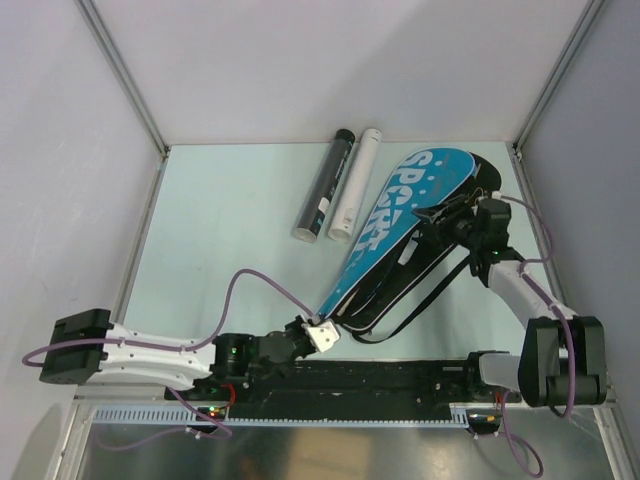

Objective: Pack up the badminton gear
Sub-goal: Adjust the racket bag at the center of the board.

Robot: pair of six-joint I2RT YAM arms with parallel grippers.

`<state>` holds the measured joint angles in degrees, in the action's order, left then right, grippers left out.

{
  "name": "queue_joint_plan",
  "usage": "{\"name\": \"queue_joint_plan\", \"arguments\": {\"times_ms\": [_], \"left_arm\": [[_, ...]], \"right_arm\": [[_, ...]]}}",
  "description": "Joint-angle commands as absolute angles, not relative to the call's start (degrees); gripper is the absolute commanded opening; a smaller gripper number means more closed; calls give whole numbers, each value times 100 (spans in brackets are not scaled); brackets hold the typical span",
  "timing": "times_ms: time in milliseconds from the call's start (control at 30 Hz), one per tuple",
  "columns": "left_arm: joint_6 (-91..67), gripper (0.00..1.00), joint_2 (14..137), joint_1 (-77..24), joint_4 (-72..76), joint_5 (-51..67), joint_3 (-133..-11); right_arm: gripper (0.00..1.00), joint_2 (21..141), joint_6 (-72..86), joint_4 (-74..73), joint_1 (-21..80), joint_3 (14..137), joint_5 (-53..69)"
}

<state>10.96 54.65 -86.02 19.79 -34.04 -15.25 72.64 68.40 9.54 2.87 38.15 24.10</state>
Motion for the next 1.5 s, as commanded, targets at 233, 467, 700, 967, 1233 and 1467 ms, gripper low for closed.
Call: {"name": "queue_joint_plan", "arguments": {"times_ms": [233,467,700,967,1233,1467], "left_arm": [[271,0,4938,-8374,1262,-3125,-2291],[47,0,4479,-8109,953,-2867,-2454],[44,0,4171,-8075,845,-2743,-2497],[-110,0,4333,-8063,835,-2684,-2564],[-74,0,4453,-7958,812,-2657,-2614],[-120,0,4417,-7917,708,-2737,-2503]], "right_arm": [[54,6205,4822,-587,-781,4032,2054],[47,6422,5058,-358,-866,3443,1916],[44,7361,5352,660,-637,3218,2004],[43,8425,5740,1781,-192,3257,2065],[6,8467,5747,1664,-102,3257,2241],[0,7093,6304,1861,-151,3194,2594]]}}
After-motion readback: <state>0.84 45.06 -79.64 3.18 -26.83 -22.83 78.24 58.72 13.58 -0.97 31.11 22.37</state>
